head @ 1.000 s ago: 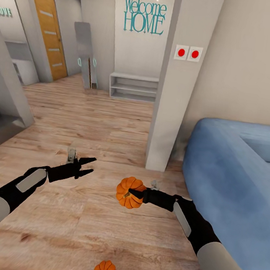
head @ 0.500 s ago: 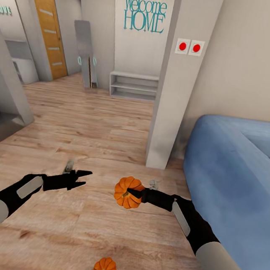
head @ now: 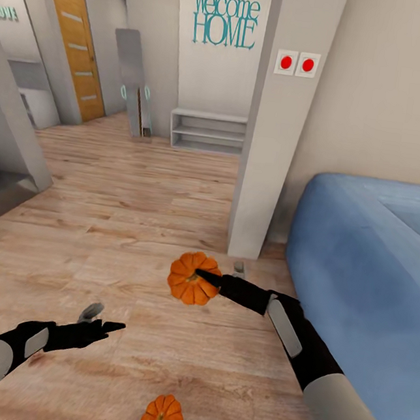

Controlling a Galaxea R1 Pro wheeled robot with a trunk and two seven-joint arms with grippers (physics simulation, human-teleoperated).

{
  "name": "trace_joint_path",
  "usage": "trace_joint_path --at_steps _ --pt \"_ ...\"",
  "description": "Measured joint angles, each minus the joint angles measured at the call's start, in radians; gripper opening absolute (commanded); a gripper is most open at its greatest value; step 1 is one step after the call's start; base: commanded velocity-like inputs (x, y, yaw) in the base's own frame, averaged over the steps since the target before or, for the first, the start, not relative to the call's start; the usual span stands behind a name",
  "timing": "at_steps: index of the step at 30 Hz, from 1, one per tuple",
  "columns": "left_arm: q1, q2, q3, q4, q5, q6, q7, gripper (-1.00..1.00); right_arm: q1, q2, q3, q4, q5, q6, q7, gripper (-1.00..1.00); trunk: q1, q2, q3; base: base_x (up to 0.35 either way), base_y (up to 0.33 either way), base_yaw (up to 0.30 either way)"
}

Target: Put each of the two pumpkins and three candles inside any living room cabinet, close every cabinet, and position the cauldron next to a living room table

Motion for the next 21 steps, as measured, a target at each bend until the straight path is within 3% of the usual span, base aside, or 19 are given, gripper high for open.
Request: trace_joint_path --at_steps 3,7,12,19,21 --pt "0.031 -0.019 -0.016 0.020 -0.001 -0.015 -0.016 1.00 0.000 0.001 -0.001 -0.070 -0.018 0.041 0.000 -1.00 0.012 -0.021 -0.009 0.000 0.000 0.000" --pt "0.060 -0.029 -0.016 0.024 -0.004 -0.047 -0.019 1.00 0.000 0.003 0.000 -0.092 -0.019 0.056 -0.001 -1.00 0.027 -0.049 -0.022 0.000 0.000 0.000" --pt "0.078 -0.056 -0.018 0.025 -0.080 -0.097 -0.021 1.00 0.000 0.006 0.008 -0.120 -0.019 0.102 0.002 -1.00 0.035 -0.061 -0.040 0.000 0.000 0.000" --pt "0.089 -0.067 -0.017 0.024 -0.104 -0.146 -0.034 1.00 0.000 0.007 0.013 -0.127 -0.019 0.118 0.010 -1.00 0.038 -0.063 -0.067 0.000 0.000 0.000" --pt "0.090 -0.067 -0.017 0.023 -0.105 -0.160 -0.066 1.00 0.000 0.007 0.017 -0.128 -0.018 0.118 0.012 -1.00 0.039 -0.063 -0.075 0.000 0.000 0.000"
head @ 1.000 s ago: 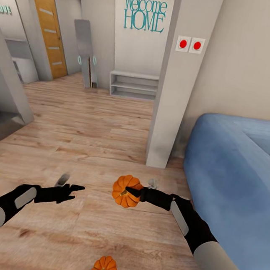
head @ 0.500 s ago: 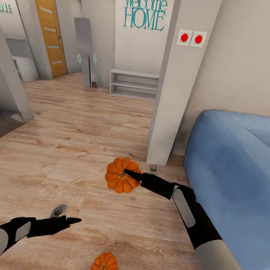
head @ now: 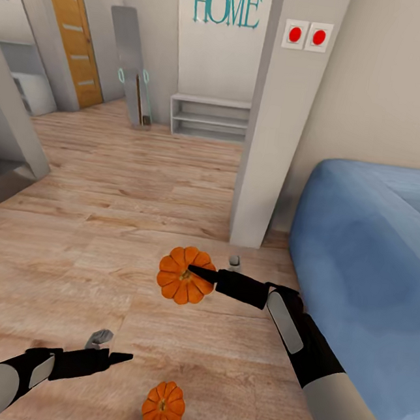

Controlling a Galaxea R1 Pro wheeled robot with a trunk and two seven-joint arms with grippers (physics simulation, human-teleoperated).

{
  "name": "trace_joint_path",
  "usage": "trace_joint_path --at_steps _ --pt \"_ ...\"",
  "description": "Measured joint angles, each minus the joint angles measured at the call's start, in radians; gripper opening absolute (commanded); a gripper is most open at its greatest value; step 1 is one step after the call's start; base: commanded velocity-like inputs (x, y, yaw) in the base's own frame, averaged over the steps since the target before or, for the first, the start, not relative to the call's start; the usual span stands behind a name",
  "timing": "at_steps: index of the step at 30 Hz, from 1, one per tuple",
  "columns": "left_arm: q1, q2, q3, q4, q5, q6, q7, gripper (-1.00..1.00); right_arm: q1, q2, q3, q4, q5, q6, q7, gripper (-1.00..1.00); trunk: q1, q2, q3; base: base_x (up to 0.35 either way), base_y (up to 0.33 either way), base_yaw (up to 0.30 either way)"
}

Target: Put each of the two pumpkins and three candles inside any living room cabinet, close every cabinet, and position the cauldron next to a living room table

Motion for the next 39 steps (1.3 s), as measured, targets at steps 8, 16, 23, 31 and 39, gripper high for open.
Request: trace_joint_path --at_steps 8,16,23,31,39 --pt "0.000 0.001 -0.001 -0.018 -0.038 -0.055 -0.097 1.00 0.000 -0.002 0.030 -0.003 0.004 -0.001 0.008 -1.00 0.004 -0.002 -0.031 0.000 0.000 0.000" --pt "0.000 0.021 -0.003 -0.024 -0.042 -0.059 -0.213 1.00 0.000 0.000 0.035 -0.040 0.004 -0.003 0.002 -1.00 0.007 -0.004 -0.062 0.000 0.000 0.000" --pt "-0.001 0.021 -0.003 -0.024 -0.042 -0.065 -0.214 1.00 0.000 0.004 0.054 -0.040 0.012 -0.008 -0.002 -1.00 0.010 -0.005 -0.089 0.000 0.000 0.000" --pt "-0.001 0.022 -0.001 -0.024 -0.042 -0.077 -0.212 1.00 0.000 0.004 0.057 -0.042 0.011 -0.009 -0.001 -1.00 0.014 -0.007 -0.120 0.000 0.000 0.000" --pt "0.000 0.022 -0.002 -0.024 -0.042 -0.078 -0.212 1.00 0.000 0.003 0.060 -0.094 0.004 -0.002 0.003 -1.00 0.018 -0.009 -0.151 0.000 0.000 0.000"
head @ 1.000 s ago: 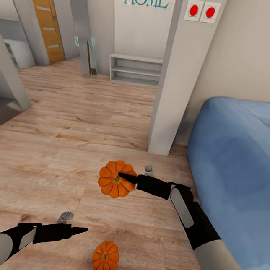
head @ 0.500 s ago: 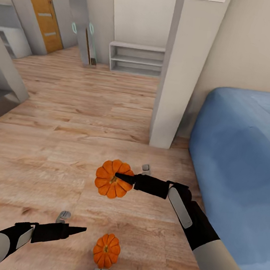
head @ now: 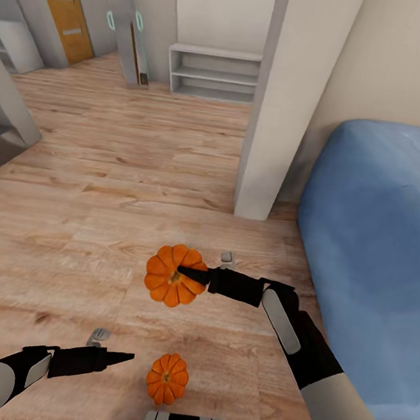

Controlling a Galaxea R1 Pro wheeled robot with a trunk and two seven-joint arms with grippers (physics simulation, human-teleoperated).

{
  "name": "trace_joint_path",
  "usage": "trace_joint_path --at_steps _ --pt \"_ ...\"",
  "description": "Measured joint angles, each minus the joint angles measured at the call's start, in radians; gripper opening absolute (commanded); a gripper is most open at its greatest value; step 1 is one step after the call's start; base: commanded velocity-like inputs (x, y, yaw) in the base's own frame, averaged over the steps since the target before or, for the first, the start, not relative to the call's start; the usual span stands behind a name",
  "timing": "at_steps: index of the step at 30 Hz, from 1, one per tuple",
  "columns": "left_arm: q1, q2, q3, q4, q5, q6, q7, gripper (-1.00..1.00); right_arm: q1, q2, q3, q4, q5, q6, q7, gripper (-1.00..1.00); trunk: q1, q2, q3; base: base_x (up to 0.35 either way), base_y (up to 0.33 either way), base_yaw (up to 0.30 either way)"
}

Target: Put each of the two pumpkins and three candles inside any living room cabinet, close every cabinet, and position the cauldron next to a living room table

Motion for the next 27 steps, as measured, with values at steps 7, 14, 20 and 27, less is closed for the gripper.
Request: trace_joint_path --at_steps 7,14,20,27 --pt "0.000 0.000 0.000 0.000 0.000 0.000 0.000 1.00 0.000 -0.002 -0.001 -0.002 0.006 -0.002 0.000 -1.00 0.003 -0.002 -0.027 0.000 0.000 0.000" --pt "0.000 0.000 0.000 0.000 -0.001 0.000 0.001 1.00 0.000 -0.002 0.000 -0.003 0.006 -0.002 0.000 -1.00 0.006 -0.003 -0.054 0.000 0.000 0.000" --pt "-0.001 0.000 0.000 0.000 -0.001 0.000 0.003 1.00 0.000 -0.002 -0.001 -0.004 0.005 -0.004 0.002 -1.00 0.009 -0.005 -0.077 0.000 0.000 0.000" --pt "-0.001 0.000 0.000 0.000 0.000 0.000 0.005 1.00 0.000 -0.002 -0.001 -0.005 0.002 -0.004 0.004 -1.00 0.012 -0.006 -0.104 0.000 0.000 0.000"
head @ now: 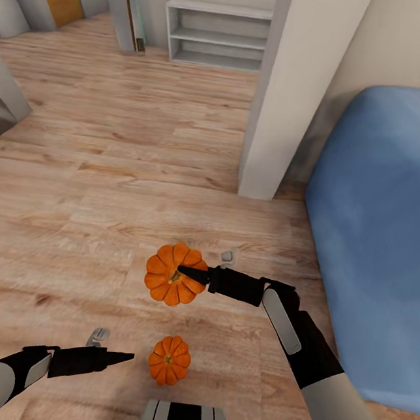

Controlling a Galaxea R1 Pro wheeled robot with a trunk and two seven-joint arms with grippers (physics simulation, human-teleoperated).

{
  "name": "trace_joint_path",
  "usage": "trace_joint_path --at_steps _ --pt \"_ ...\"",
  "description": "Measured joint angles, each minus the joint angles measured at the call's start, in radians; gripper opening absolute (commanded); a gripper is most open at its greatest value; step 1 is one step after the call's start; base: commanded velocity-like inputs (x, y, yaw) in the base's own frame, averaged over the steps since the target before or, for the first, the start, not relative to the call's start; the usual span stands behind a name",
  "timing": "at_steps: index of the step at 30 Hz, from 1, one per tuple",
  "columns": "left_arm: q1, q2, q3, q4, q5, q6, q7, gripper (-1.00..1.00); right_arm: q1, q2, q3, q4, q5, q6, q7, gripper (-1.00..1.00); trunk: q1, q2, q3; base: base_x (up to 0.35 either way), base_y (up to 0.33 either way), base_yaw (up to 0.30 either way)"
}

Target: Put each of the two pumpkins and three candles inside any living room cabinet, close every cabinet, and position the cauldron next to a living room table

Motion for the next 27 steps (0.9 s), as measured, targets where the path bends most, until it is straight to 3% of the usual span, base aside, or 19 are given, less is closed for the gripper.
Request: trace_joint_path --at_steps 27 --pt "0.000 0.000 0.001 0.002 0.000 0.000 0.003 1.00 0.000 0.000 0.000 -0.002 -0.002 -0.001 0.002 -1.00 0.012 -0.006 -0.104 0.000 0.000 0.000"
